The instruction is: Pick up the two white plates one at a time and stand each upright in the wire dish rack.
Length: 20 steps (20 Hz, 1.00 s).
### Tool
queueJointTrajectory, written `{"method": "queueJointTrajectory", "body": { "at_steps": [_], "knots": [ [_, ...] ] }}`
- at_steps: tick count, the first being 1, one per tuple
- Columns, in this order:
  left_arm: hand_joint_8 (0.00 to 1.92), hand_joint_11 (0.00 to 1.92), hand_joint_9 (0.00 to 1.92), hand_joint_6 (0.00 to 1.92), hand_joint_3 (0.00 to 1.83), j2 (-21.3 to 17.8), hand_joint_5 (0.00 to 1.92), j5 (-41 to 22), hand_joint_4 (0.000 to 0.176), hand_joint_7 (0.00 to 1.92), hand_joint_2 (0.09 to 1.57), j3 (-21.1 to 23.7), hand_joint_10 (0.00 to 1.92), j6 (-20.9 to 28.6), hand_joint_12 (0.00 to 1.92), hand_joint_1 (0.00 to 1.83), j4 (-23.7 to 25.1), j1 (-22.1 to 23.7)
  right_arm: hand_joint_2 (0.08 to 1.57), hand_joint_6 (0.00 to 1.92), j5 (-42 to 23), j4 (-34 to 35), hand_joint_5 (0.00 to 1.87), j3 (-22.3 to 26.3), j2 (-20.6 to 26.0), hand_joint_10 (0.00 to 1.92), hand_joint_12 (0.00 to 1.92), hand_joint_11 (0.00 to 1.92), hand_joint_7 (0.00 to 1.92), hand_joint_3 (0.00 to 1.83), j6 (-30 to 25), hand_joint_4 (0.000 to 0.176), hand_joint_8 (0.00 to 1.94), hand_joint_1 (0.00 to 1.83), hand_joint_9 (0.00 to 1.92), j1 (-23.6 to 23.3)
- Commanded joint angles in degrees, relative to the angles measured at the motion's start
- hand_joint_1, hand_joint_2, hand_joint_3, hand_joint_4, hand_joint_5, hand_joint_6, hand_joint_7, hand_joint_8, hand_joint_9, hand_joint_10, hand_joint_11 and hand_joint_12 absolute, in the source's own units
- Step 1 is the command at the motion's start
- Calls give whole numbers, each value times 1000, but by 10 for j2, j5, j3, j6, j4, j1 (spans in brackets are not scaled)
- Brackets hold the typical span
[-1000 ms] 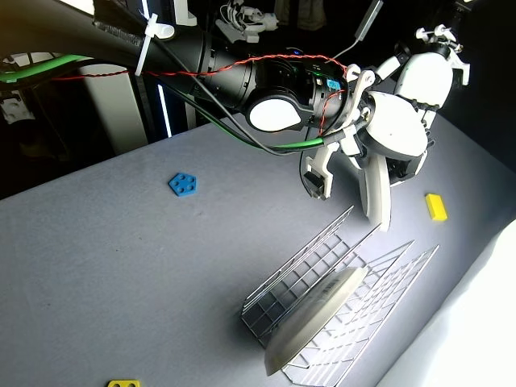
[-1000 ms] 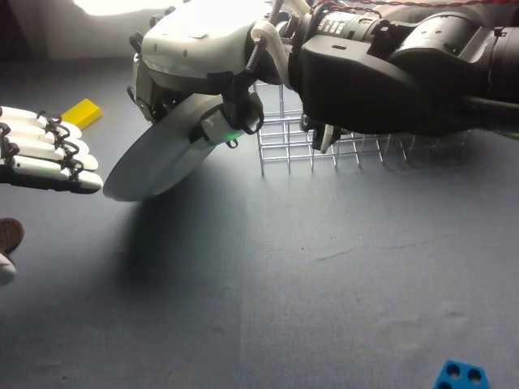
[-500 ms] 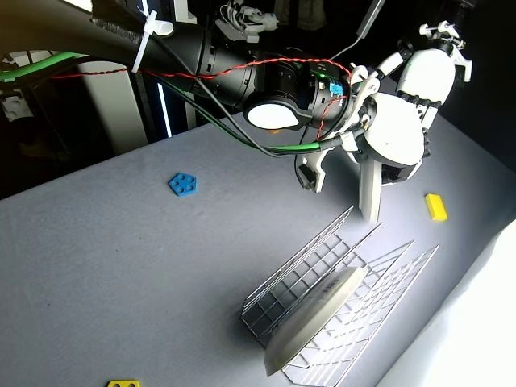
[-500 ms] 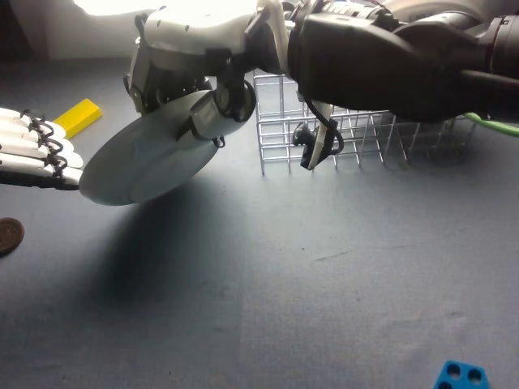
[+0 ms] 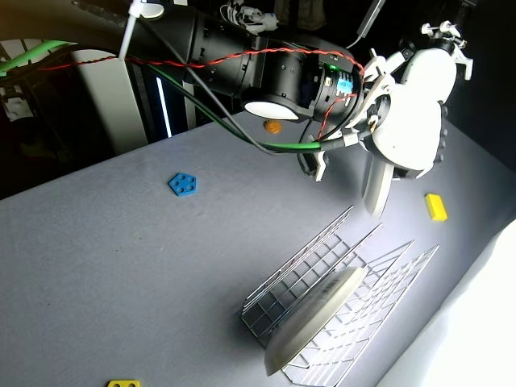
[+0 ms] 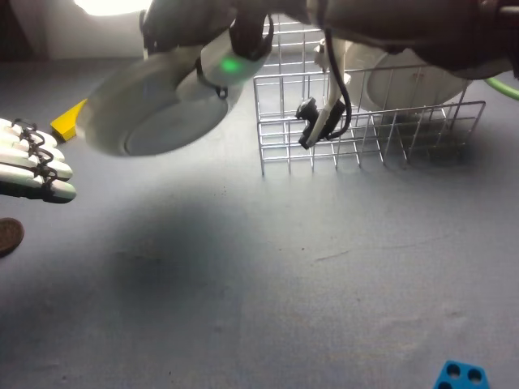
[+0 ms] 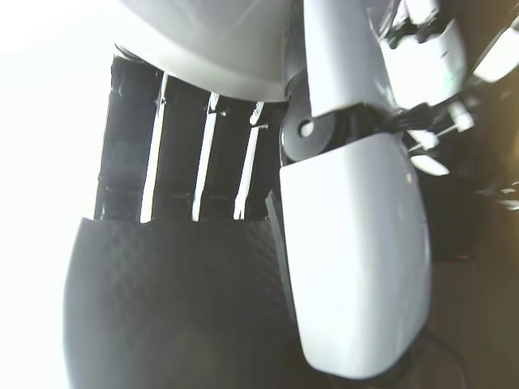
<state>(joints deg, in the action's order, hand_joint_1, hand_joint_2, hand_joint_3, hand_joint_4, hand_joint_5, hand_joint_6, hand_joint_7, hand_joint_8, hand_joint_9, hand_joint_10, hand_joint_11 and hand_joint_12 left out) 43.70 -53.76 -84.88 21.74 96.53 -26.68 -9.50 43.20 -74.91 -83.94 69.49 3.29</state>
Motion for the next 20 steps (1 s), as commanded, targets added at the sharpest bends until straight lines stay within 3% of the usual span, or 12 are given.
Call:
{"method": "queueJointTrajectory", "body": {
  "at_steps": [1, 6, 11, 20],
  "knots": [
    [5, 2, 18, 8, 0, -3, 84, -9, 0, 45, 1054, -11, 6, 2, 1, 0, -34, 4, 1060, 854, -69, 13, 1023, 2, 4, 970, 1046, 929, 1090, 0, -6, 0, 795, 1391, 1055, -15],
    [3, 2, 3, 4, 1, 21, 68, -28, 0, 28, 1059, -59, 1, 1, 0, 0, -22, 1, 1060, 855, -73, 46, 1025, 7, 16, 988, 1038, 930, 1100, 0, -3, 0, 769, 1390, 1044, -22],
    [8, 0, 16, 7, 2, 23, 82, -43, 0, 46, 1062, -70, 5, -10, 0, 0, -22, -9, 1061, 860, -79, 48, 1026, 17, 17, 986, 1038, 914, 1097, 0, -4, 0, 781, 1390, 1036, -25],
    [4, 0, 12, 2, 0, 27, 68, -52, 0, 39, 1060, -94, 3, -14, 0, 0, -22, 1, 1061, 846, -106, 119, 1017, 56, 35, 975, 1030, 932, 1076, 0, -3, 0, 813, 1390, 1066, -26]
  ]
}}
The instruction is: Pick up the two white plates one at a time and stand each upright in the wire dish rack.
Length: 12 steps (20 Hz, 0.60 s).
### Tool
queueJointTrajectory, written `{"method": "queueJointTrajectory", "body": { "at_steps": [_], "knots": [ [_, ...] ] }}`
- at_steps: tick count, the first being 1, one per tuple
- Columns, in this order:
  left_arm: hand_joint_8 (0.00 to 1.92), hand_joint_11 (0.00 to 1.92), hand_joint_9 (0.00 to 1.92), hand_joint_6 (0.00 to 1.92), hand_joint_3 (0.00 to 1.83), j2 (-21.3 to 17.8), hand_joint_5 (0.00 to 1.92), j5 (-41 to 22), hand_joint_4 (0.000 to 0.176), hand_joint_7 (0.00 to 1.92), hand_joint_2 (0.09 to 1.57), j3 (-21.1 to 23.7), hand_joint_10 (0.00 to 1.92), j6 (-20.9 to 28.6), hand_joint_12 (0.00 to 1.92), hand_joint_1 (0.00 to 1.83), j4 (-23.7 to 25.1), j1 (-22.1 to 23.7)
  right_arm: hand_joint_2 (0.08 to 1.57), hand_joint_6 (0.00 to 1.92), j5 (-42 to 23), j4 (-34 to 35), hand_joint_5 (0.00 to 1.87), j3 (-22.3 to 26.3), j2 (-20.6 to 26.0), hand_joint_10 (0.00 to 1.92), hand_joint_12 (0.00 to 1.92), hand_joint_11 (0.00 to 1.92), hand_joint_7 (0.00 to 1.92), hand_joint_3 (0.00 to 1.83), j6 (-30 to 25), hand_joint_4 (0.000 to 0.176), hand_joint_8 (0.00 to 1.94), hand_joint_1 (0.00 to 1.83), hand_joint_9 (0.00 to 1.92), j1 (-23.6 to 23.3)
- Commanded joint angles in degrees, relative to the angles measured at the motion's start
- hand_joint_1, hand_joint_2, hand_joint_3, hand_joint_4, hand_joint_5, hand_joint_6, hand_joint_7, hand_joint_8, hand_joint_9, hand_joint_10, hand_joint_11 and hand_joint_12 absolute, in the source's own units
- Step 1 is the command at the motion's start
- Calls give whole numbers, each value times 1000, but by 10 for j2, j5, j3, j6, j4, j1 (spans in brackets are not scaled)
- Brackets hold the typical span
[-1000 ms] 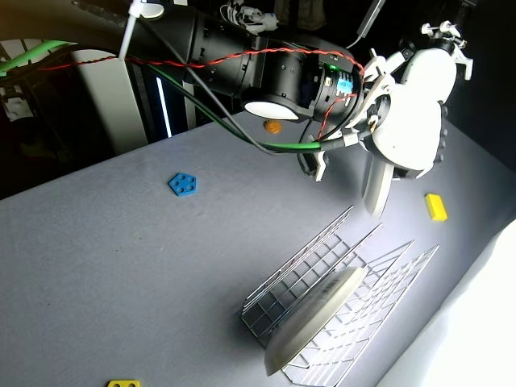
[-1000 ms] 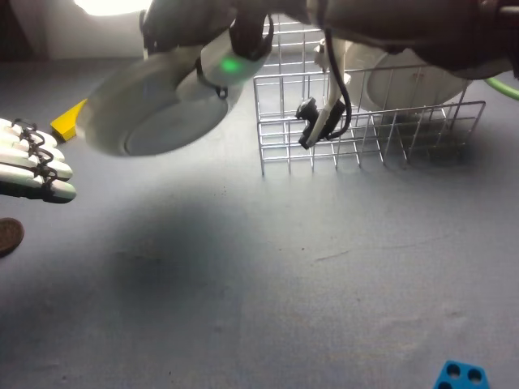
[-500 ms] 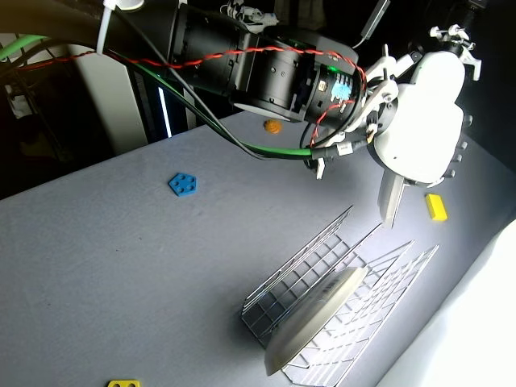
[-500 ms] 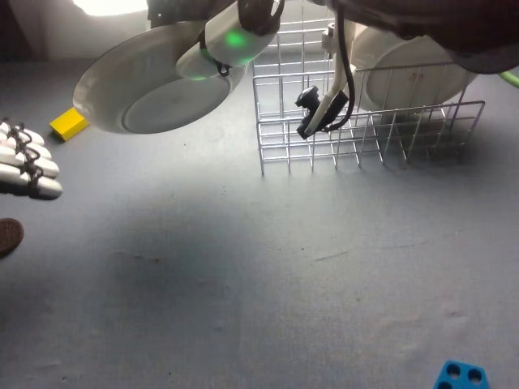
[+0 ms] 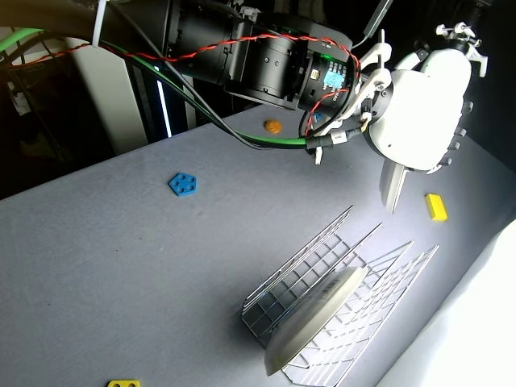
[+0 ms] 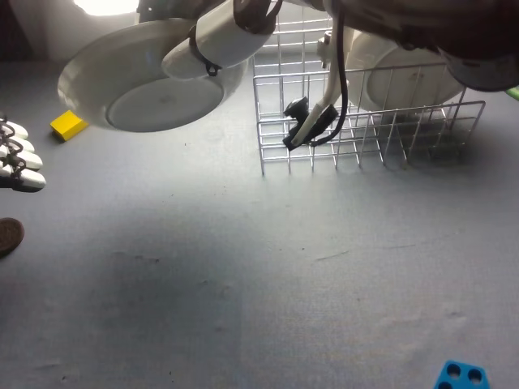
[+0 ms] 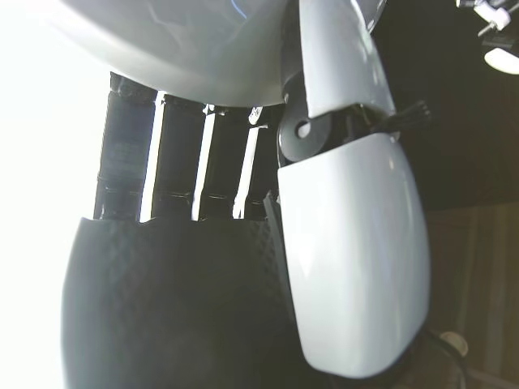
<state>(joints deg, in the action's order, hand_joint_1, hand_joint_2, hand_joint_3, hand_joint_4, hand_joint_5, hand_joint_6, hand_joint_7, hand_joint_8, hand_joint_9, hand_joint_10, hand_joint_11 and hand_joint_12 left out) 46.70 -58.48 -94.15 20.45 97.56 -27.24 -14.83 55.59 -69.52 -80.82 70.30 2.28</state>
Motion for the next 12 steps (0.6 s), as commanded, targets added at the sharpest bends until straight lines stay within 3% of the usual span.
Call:
{"method": "queueJointTrajectory", "body": {
  "at_steps": [1, 9, 12],
  "knots": [
    [2, 0, 5, 1, 0, -3, 64, -5, 0, 34, 1055, -1, 0, -1, 0, 0, -32, 7, 1067, 861, -55, 1, 1008, 5, 6, 993, 1045, 914, 1053, 1, -12, 0, 853, 1389, 1054, -16],
    [3, 0, 13, 5, 2, -3, 78, -7, 0, 45, 1065, -2, 2, -1, 0, 0, -29, 4, 1054, 810, -57, 29, 1035, 30, 32, 941, 1010, 948, 1081, 0, -11, 0, 808, 1392, 1087, -8],
    [4, 0, 19, 1, 2, -3, 69, -7, 0, 48, 1066, -3, 4, -3, 0, 0, -29, 3, 1083, 923, -50, 36, 970, 31, 39, 1052, 1068, 884, 1021, 2, -11, 0, 910, 1384, 1016, -7]
  ]
}}
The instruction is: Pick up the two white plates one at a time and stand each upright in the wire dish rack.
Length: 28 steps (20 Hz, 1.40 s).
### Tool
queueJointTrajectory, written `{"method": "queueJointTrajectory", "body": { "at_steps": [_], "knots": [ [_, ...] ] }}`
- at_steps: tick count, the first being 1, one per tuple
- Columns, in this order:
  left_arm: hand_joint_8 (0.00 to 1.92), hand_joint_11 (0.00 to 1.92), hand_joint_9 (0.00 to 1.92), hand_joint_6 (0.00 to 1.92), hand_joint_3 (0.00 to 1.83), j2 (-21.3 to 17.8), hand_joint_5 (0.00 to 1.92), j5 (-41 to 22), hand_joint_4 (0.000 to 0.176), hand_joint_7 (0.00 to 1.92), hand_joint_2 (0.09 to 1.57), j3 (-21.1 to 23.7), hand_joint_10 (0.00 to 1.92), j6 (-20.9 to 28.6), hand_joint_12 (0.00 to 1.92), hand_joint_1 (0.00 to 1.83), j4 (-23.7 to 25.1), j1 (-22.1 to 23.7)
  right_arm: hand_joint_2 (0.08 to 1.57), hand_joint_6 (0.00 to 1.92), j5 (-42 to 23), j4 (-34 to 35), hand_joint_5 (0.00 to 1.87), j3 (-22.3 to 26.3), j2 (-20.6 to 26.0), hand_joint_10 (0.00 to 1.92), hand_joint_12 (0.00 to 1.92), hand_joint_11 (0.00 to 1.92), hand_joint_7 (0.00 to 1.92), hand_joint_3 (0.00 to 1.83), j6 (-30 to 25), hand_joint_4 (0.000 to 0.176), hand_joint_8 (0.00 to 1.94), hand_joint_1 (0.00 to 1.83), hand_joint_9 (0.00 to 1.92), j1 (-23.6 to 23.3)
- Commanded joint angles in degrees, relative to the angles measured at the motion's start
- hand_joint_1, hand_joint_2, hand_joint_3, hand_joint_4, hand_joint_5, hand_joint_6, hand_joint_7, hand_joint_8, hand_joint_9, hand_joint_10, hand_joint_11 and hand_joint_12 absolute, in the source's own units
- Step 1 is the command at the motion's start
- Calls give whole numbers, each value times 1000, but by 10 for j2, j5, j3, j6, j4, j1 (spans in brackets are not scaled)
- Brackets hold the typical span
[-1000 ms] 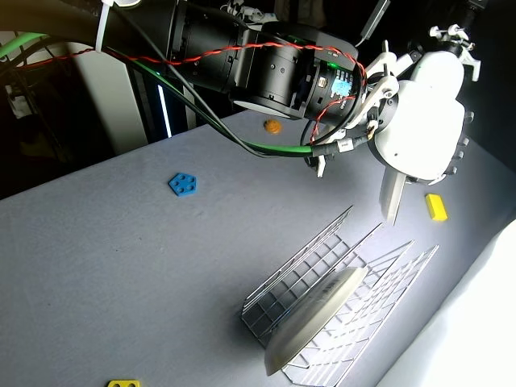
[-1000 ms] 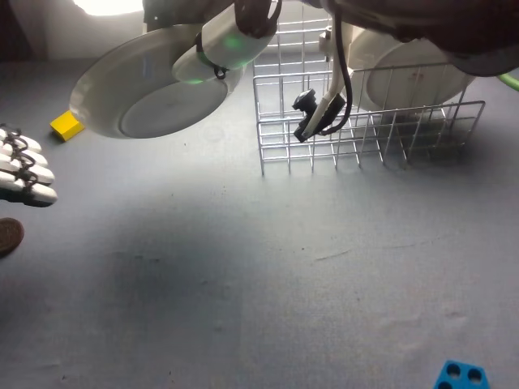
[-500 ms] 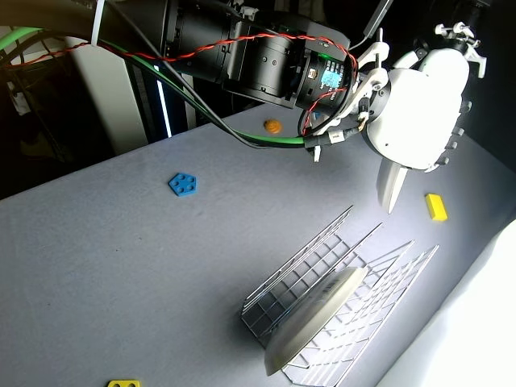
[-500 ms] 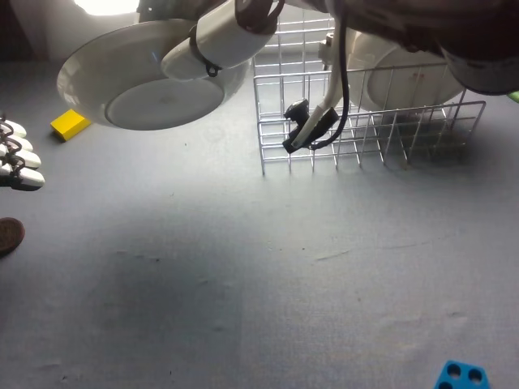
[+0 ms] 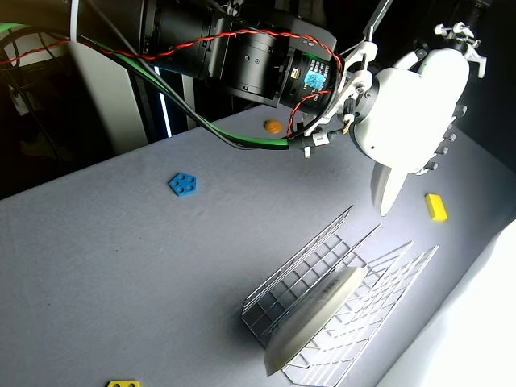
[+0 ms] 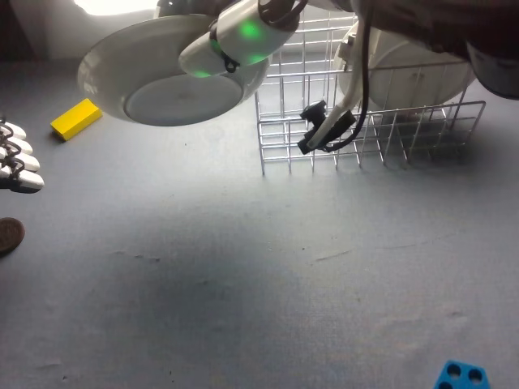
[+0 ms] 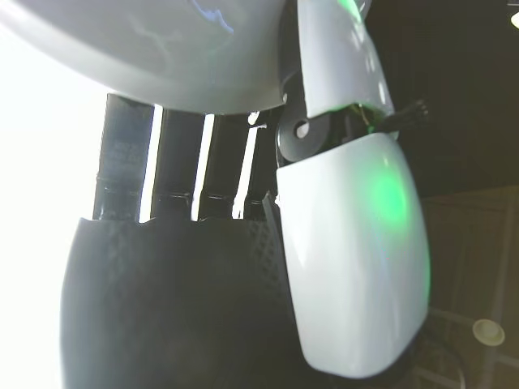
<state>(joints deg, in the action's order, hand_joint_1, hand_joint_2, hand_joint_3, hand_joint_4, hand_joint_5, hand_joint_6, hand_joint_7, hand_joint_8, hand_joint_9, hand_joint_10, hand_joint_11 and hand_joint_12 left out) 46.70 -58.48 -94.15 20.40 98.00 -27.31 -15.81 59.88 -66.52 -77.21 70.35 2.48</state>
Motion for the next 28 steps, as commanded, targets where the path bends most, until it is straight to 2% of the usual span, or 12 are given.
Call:
{"method": "queueJointTrajectory", "body": {
  "at_steps": [1, 4, 5, 9, 12, 16, 20, 24, 26, 28],
  "knots": [
    [3, 0, 18, 0, 0, -3, 69, -7, 0, 47, 1060, -1, 3, -2, 0, 0, -33, 3, 1083, 916, -39, -3, 972, 2, 6, 1041, 1082, 884, 1017, 0, -12, 0, 928, 1384, 1021, -7],
    [0, 0, 0, 0, 0, -3, 56, -7, 0, 21, 1059, 0, 0, -2, 0, 0, -33, 5, 1065, 851, -37, 1, 1012, 7, 15, 986, 1041, 903, 1064, 0, -12, 0, 857, 1389, 1051, -1],
    [5, 0, 10, 4, 0, -4, 65, -7, 0, 33, 1050, -2, 4, -2, 0, 0, -33, 4, 1074, 895, -37, 3, 991, 11, 20, 1016, 1053, 889, 1045, 2, -12, 0, 881, 1387, 1028, 2],
    [6, 0, 14, 4, 0, -2, 68, -10, 0, 43, 1059, -17, 3, -2, 0, 0, -33, 5, 1066, 886, -36, 4, 1008, 14, 30, 989, 1051, 902, 1068, 0, -12, 0, 818, 1389, 1047, 15],
    [4, 1, 19, 5, 0, -1, 72, -11, 0, 42, 1057, -19, 5, -2, 0, 0, -33, 6, 1073, 885, -35, 4, 989, 14, 35, 1027, 1053, 887, 1056, 1, -12, 0, 857, 1387, 1030, 21],
    [0, 0, 2, 0, 4, -1, 43, -11, 0, 19, 1070, -19, 0, -2, 0, 0, -33, 7, 1062, 876, -35, 4, 1006, 11, 40, 958, 1032, 922, 1076, 0, -12, 0, 816, 1391, 1070, 28],
    [5, 0, 11, 7, 0, 0, 61, -11, 0, 30, 1061, -22, 4, -9, 0, 0, -33, 6, 1064, 893, -32, 4, 1011, -6, 42, 970, 1027, 905, 1075, 0, -12, 0, 794, 1389, 1055, 31],
    [4, 0, 0, 6, 0, 1, 52, -11, 0, 10, 1059, -23, 0, -8, 0, 0, -33, 6, 1053, 824, -32, 4, 1021, -22, 41, 958, 1025, 932, 1112, 1, -16, 0, 760, 1393, 1082, 24],
    [8, 0, 3, 7, 0, 1, 60, -14, 0, 25, 1059, -26, 1, -9, 0, 0, -33, 6, 1069, 893, -32, 4, 1001, -31, 39, 1035, 1067, 872, 1073, 2, -19, 0, 791, 1388, 1030, 22],
    [3, 0, 0, 3, 3, 3, 52, -18, 0, 15, 1069, -33, 0, -9, 0, 0, -33, 9, 1061, 882, -35, 4, 1022, -39, 39, 979, 1035, 905, 1080, 1, -22, 0, 776, 1389, 1052, 22]
  ]
}}
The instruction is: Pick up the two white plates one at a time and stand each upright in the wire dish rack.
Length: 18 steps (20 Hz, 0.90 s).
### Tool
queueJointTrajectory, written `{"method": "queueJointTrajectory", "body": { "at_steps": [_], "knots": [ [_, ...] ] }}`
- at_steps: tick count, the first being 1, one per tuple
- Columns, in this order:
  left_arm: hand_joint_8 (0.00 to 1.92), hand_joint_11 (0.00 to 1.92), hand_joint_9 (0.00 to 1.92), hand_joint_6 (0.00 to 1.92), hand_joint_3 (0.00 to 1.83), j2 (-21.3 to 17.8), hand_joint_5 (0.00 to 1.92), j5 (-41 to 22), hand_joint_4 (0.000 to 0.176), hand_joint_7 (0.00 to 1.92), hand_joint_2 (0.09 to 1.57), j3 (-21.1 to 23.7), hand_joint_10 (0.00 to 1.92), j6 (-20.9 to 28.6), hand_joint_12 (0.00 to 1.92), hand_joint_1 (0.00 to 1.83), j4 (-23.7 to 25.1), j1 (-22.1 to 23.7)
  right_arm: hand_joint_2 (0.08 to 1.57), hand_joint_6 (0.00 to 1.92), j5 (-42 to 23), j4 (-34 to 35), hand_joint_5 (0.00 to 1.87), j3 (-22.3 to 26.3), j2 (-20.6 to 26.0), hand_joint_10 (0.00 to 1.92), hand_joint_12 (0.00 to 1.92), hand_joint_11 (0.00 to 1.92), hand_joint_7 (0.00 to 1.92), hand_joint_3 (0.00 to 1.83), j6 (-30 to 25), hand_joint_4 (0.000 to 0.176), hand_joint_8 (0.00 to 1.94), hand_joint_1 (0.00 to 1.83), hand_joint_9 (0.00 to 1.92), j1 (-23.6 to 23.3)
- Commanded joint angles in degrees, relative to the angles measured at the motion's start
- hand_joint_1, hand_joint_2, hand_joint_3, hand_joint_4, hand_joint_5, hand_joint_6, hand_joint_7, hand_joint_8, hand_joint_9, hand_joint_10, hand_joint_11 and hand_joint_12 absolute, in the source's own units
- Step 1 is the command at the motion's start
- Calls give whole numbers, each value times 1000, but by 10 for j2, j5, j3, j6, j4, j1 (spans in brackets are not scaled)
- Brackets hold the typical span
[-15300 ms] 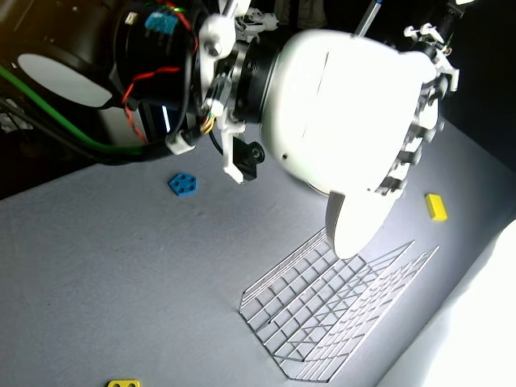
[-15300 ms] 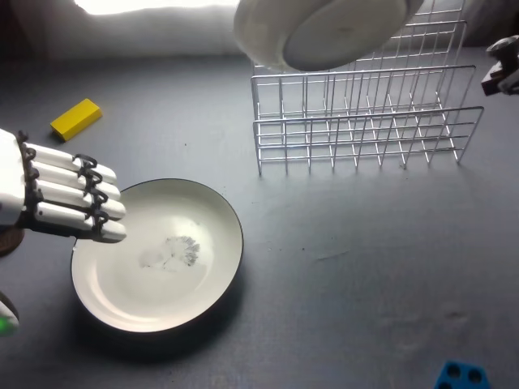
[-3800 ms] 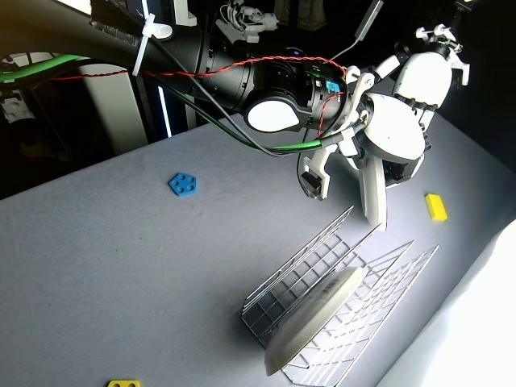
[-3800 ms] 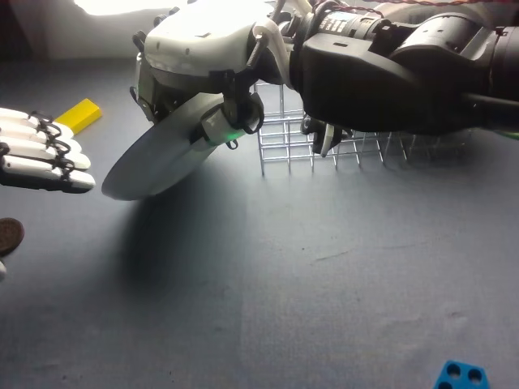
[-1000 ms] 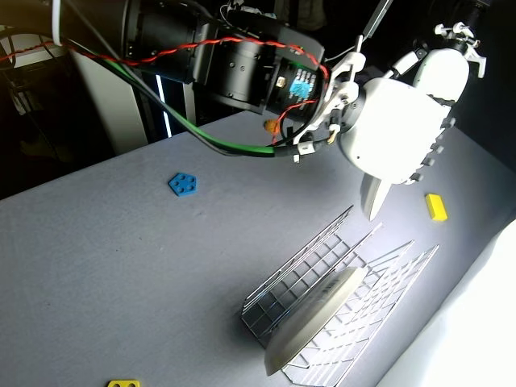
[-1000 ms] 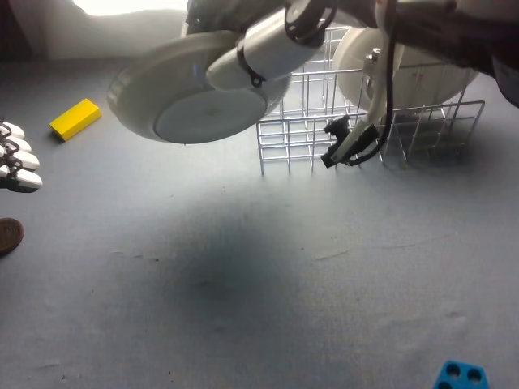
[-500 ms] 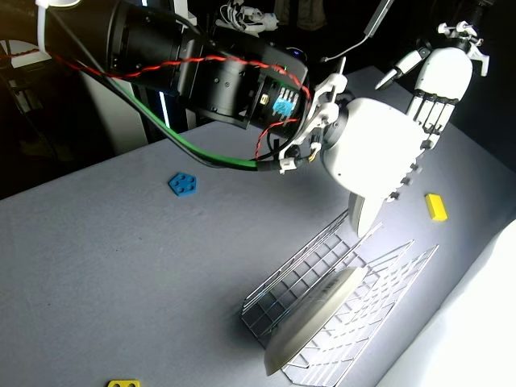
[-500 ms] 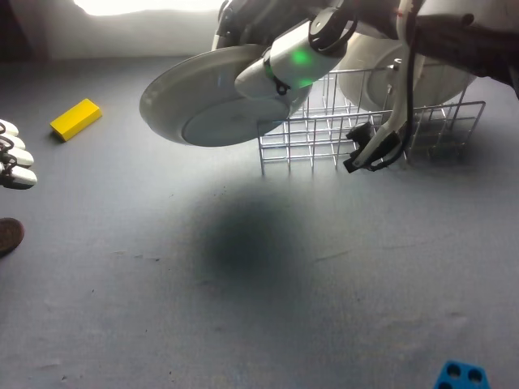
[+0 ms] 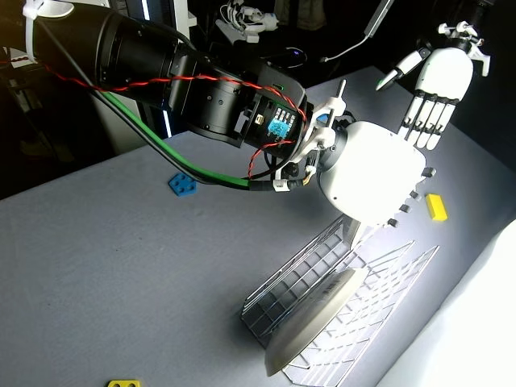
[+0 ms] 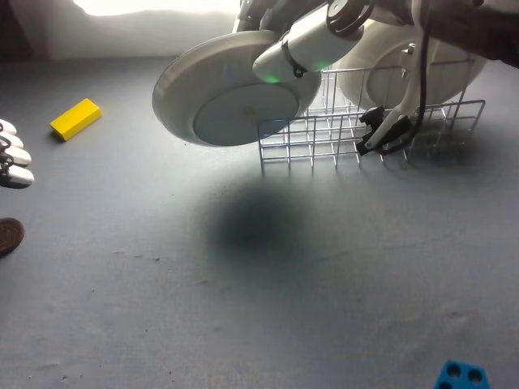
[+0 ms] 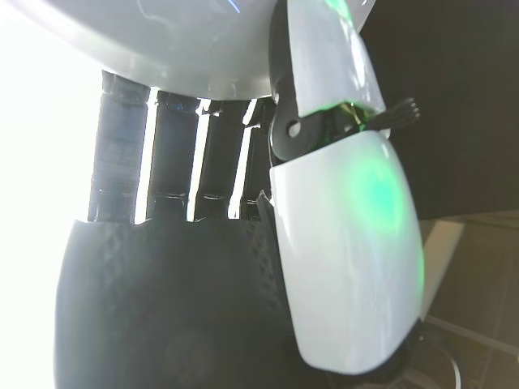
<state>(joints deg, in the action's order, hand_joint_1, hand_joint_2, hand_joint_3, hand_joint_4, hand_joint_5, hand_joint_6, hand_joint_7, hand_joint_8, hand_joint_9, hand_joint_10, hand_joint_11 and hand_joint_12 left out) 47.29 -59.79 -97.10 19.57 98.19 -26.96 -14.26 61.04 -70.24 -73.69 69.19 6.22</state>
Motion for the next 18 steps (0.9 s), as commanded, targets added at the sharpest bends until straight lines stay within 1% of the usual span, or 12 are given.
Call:
{"method": "queueJointTrajectory", "body": {
  "at_steps": [1, 4, 8, 10, 11, 12, 14, 15, 16, 18],
  "knots": [
    [1, 0, 0, 1, 1, -2, 47, -5, 0, 12, 1064, -4, 0, 0, 0, 0, -35, 6, 1068, 902, -50, -7, 1006, -6, 3, 991, 1043, 899, 1060, 1, -11, 0, 816, 1387, 1045, -16],
    [7, 0, 12, 3, 0, -2, 59, -5, 0, 32, 1057, 1, 4, 0, 0, 0, -35, 13, 1069, 898, -50, -7, 991, -13, 4, 1016, 1075, 893, 1074, 1, -12, 0, 803, 1388, 1043, -16],
    [7, 0, 12, 3, 3, -2, 57, -5, 0, 35, 1068, 7, 5, 6, 0, 0, -31, 20, 1081, 931, -45, -7, 967, -24, 4, 1062, 1109, 862, 1044, 1, -12, 0, 867, 1385, 1011, -20],
    [8, 0, 16, 4, 3, -2, 61, -6, 0, 41, 1069, 8, 6, 8, 0, 0, -31, 27, 1064, 849, -45, -7, 1005, -24, 5, 1013, 1079, 904, 1085, 0, -12, 0, 801, 1390, 1053, -20],
    [11, 15, 32, 11, 0, -2, 80, -9, 0, 53, 1062, 8, 11, 8, 7, 0, -31, 31, 1069, 862, -45, -7, 996, -24, 5, 1035, 1083, 894, 1072, 1, -12, 0, 823, 1388, 1039, -19],
    [8, 6, 26, 6, 0, -2, 72, -9, 0, 48, 1063, 9, 8, 8, 3, 0, -31, 31, 1068, 847, -46, -7, 1009, -24, 6, 1052, 1103, 882, 1082, 0, -13, 0, 800, 1389, 1030, -19],
    [3, 0, 15, 5, 7, -3, 71, -9, 0, 38, 1077, 8, 3, 8, 0, 0, -30, 31, 1053, 813, -48, 17, 1034, -24, 8, 1009, 1084, 906, 1135, 0, -13, 0, 703, 1393, 1053, -16],
    [1, 0, 8, 2, 3, -3, 66, -9, 0, 34, 1069, 7, 0, 8, 0, 0, -30, 32, 1073, 889, -48, 30, 980, -24, 10, 1070, 1118, 871, 1076, 4, -12, 0, 821, 1387, 1013, -14],
    [4, 0, 18, 3, 3, -4, 69, -9, 0, 41, 1071, 5, 4, 8, 0, 0, -30, 33, 1084, 922, -50, 40, 959, -24, 11, 1092, 1140, 860, 1054, 0, -12, 0, 864, 1385, 997, -12],
    [2, 0, 11, 3, 0, -5, 71, -13, 0, 37, 1059, 4, 1, 8, 0, 0, -29, 37, 1058, 848, -60, 53, 1013, -24, 12, 1002, 1090, 902, 1126, 0, -13, 0, 739, 1391, 1047, -7]
  ]
}}
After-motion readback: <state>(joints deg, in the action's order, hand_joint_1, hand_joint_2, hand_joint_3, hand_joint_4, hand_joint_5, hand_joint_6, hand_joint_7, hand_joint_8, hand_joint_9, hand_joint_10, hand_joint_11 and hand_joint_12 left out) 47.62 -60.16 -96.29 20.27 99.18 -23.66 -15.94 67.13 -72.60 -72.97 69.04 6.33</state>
